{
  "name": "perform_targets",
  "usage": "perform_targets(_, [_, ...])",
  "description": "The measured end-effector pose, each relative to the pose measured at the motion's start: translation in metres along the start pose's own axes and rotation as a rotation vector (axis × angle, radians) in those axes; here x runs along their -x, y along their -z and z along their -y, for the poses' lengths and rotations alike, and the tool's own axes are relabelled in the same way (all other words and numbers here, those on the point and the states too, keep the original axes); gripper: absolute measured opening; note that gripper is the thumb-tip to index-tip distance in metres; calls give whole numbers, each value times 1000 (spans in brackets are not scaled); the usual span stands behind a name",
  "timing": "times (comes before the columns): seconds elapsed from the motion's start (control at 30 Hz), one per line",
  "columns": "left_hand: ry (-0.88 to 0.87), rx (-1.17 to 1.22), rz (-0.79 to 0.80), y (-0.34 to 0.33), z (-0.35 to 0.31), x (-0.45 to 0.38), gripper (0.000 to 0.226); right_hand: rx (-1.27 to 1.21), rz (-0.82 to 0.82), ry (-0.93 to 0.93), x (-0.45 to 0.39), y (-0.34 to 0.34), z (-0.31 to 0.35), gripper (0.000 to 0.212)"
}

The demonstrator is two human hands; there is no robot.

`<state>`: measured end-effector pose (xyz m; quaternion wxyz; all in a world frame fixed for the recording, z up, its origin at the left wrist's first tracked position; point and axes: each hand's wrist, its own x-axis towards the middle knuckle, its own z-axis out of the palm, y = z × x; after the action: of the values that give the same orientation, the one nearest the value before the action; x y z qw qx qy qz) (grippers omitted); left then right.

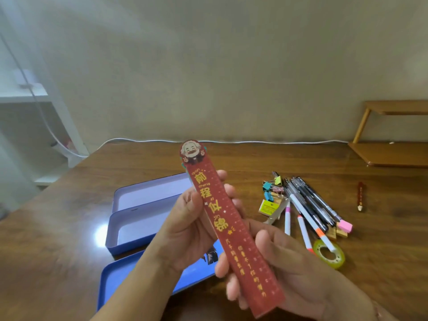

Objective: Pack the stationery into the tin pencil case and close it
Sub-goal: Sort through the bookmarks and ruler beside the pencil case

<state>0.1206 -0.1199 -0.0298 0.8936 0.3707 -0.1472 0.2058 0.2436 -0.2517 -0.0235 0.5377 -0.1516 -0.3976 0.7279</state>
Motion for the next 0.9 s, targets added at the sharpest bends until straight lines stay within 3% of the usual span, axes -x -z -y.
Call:
perform_targets(0.1, [-59,-75,-58,5,-8,1,43,131,-187,13,3,5,9,12])
perform_targets(0.2, [-141,-253,-219,7,-15,0,47,408,-470,94,5,11,14,34])
perform_targets(0.33, [-225,-372,-360,7,-16,-4,49,1299,-766,261,7,9,6,40])
perform_targets(0.4, [-214,-393,-358,7,-14,-4,48,1666,-762,296,7,7,4,33])
perform_targets(0.53, [-197,-460,-381,7,-16,-3,53,1690,-705,222,9,5,8,32])
perform_targets(0.73, [-390,-527,-435,8,-34,0,82,1676,-659,161,9,4,10,31])
perform_targets(0.9, [-409,-540,-399,8,-38,3,62,1704,-670,238,10,1,11,27])
